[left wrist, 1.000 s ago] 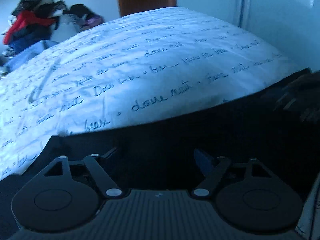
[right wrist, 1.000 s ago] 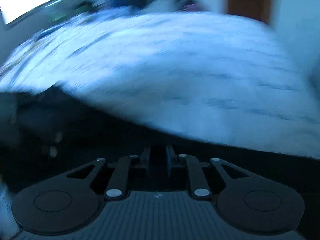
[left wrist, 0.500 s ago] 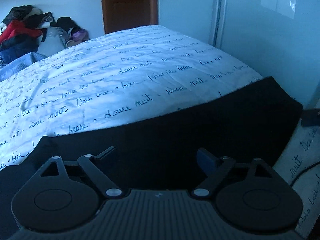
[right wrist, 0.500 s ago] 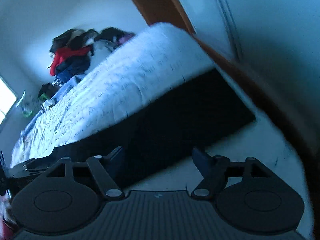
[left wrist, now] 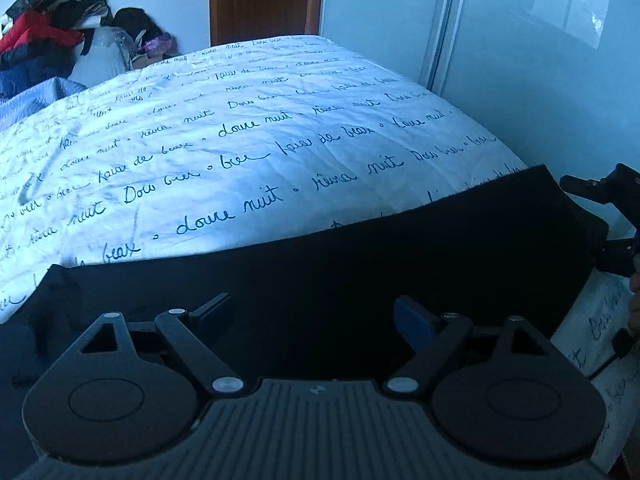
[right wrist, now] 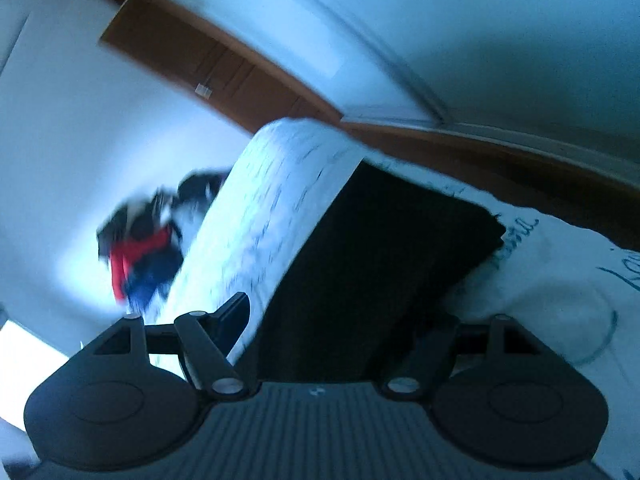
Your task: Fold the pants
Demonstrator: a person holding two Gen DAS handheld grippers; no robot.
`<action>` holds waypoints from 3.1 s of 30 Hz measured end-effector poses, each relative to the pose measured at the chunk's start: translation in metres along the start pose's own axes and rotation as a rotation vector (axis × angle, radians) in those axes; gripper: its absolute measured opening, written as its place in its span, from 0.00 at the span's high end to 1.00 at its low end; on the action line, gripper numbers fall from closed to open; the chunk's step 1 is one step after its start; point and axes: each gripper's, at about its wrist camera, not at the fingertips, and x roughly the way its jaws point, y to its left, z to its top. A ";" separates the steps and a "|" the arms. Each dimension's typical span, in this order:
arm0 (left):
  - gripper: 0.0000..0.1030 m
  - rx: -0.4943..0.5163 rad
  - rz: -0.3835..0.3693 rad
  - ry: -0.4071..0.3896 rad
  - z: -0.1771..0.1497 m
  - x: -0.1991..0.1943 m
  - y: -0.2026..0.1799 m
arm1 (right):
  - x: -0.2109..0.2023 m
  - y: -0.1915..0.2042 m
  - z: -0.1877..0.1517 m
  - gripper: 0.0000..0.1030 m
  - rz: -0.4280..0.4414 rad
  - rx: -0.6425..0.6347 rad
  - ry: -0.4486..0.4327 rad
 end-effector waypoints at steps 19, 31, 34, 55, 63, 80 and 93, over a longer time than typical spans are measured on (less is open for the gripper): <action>0.11 -0.668 -0.589 0.097 0.005 0.046 0.040 | 0.018 0.123 -0.076 0.89 -0.163 -0.900 -0.052; 0.07 -0.950 -0.716 0.107 -0.003 0.069 0.054 | 0.027 0.162 -0.180 0.89 -0.121 -1.327 -0.040; 0.12 -0.958 -0.725 0.104 -0.003 0.074 0.056 | 0.022 0.167 -0.187 0.89 -0.094 -1.322 -0.075; 0.88 -0.360 -0.364 -0.022 0.001 0.024 0.022 | 0.036 0.169 -0.257 0.83 -0.187 -1.620 -0.045; 0.88 -0.135 -0.212 -0.040 -0.011 0.004 0.027 | 0.039 0.187 -0.263 0.84 -0.070 -1.543 0.064; 0.88 -0.128 -0.107 -0.083 -0.037 -0.022 0.107 | 0.076 0.225 -0.308 0.84 0.142 -1.497 0.198; 0.80 -0.160 -0.083 -0.075 -0.047 -0.016 0.122 | 0.089 0.230 -0.303 0.84 0.148 -1.500 0.231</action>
